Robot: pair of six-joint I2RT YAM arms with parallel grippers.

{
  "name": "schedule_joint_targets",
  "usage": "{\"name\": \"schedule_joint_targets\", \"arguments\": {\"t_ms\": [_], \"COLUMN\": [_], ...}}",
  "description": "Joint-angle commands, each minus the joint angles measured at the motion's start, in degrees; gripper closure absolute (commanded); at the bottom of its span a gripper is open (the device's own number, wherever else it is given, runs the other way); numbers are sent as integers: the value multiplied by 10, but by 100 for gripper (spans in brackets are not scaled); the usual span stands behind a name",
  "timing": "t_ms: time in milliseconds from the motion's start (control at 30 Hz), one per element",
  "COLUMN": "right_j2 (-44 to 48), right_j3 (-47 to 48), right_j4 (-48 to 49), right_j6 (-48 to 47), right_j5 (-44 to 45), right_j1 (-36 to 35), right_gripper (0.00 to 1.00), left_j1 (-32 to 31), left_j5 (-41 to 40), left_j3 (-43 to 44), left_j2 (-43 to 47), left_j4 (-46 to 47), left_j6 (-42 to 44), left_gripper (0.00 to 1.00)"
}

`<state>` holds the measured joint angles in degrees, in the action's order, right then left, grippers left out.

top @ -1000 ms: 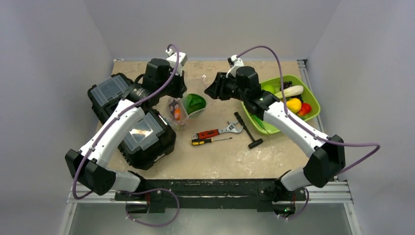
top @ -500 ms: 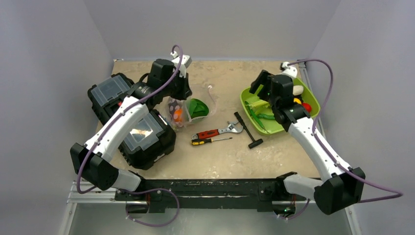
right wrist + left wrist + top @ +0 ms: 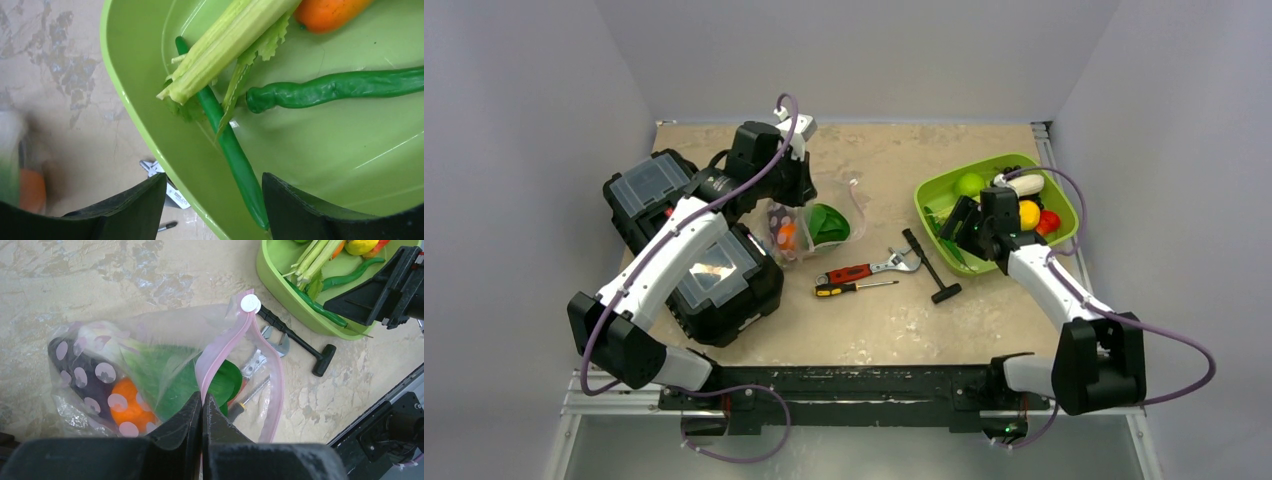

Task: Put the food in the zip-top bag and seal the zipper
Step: Pick up the fake vegetable from the bin.

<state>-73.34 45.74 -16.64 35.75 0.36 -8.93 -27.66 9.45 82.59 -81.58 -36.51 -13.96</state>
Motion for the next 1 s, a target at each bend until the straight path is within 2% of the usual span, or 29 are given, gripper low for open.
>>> {"name": "schedule_joint_targets", "arguments": {"t_ms": [0,200,467,600,767,900,967], "right_j2": [29,1,-53,-86,-91,-54,-26], "right_j3": [-11,-7,-7,-7,-2,16,24], "right_j4": [-3,-13,-7,-3,1,-22,-37], "right_j6": [-33,-65,-104,-115,-117,-114,-109], "right_j5": [-29,-89,-156,-169,-179,-156,-142], "right_j1": [13,45,59,64,69,69,69], "right_gripper": [30,31,48,52,71,92,99], "left_j1": [-1,-1,-1,-2,-1,-1,-2], "left_j5": [12,11,13,10,10,15,21], "left_j3": [18,12,7,-2,-1,1,3], "left_j2": [12,16,19,26,27,21,18], "left_j4": [8,9,5,7,6,7,6], "left_j6": [2,2,2,2,4,3,1], "left_gripper": [100,100,100,100,100,100,100]}}
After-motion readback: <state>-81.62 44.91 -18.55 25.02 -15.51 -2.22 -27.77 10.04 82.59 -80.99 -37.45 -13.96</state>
